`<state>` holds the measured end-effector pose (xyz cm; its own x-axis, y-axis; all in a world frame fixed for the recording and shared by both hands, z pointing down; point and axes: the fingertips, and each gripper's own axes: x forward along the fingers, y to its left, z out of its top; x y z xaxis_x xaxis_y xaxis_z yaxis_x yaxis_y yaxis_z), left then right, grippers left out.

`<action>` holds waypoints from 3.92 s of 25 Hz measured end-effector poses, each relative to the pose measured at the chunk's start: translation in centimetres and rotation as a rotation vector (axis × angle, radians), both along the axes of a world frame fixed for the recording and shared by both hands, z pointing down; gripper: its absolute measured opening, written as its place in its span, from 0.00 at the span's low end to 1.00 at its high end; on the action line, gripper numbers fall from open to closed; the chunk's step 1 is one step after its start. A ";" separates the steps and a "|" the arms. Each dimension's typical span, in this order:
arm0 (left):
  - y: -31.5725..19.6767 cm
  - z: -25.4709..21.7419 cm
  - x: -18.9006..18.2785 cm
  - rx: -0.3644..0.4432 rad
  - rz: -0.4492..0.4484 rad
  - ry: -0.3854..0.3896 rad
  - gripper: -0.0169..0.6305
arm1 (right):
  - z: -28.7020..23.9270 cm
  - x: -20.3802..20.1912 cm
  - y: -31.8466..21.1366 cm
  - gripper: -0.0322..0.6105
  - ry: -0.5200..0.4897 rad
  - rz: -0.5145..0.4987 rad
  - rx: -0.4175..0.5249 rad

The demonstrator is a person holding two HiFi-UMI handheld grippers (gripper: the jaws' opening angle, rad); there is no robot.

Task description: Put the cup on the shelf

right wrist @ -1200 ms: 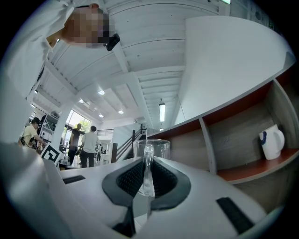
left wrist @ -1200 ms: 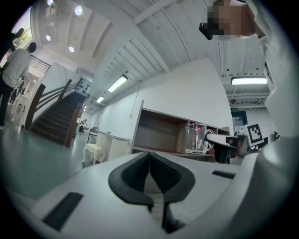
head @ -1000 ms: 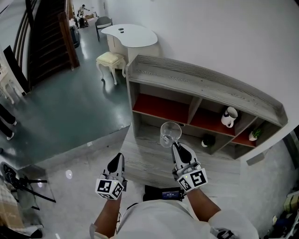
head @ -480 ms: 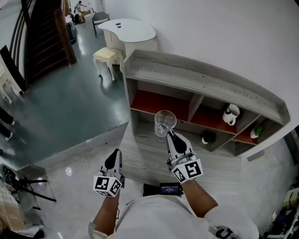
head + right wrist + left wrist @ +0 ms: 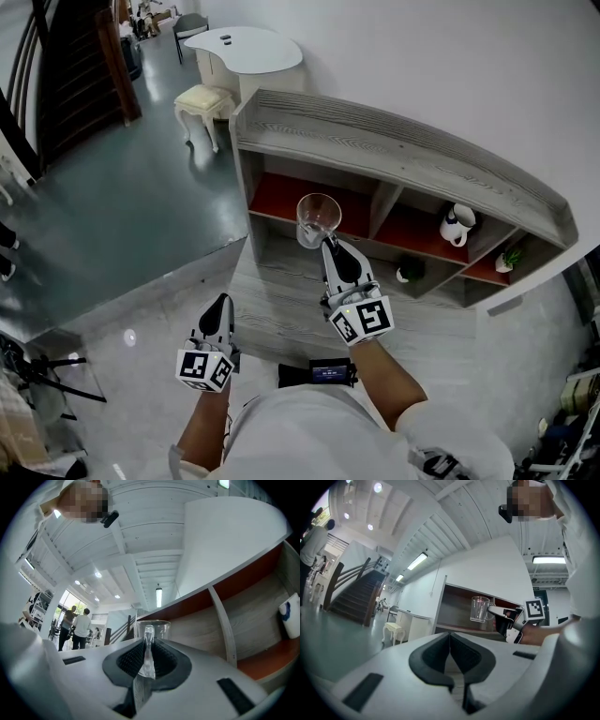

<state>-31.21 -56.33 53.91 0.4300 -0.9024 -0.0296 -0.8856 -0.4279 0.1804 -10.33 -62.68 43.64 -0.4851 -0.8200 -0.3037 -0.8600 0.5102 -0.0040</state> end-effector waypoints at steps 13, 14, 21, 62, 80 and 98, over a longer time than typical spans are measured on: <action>0.1 0.2 0.3 -0.002 -0.008 0.003 0.05 | 1.9 0.4 -4.3 0.12 0.031 0.037 -0.024; 0.2 0.2 0.4 -0.004 -0.008 0.003 0.05 | 2.1 0.4 -4.6 0.12 0.032 0.040 -0.030; 0.1 0.2 0.8 -0.005 -0.002 0.005 0.05 | 3.0 0.2 -5.8 0.12 0.037 0.055 -0.048; 0.7 0.8 1.2 -0.020 0.009 0.016 0.05 | 4.4 -1.1 -10.3 0.12 0.058 0.131 -0.132; 1.2 1.1 1.4 -0.024 0.010 0.014 0.05 | 3.9 -0.6 -10.0 0.20 0.068 0.118 -0.135; 2.3 0.5 1.8 0.000 0.013 0.019 0.05 | 0.4 0.5 -3.0 0.19 0.132 0.089 -0.036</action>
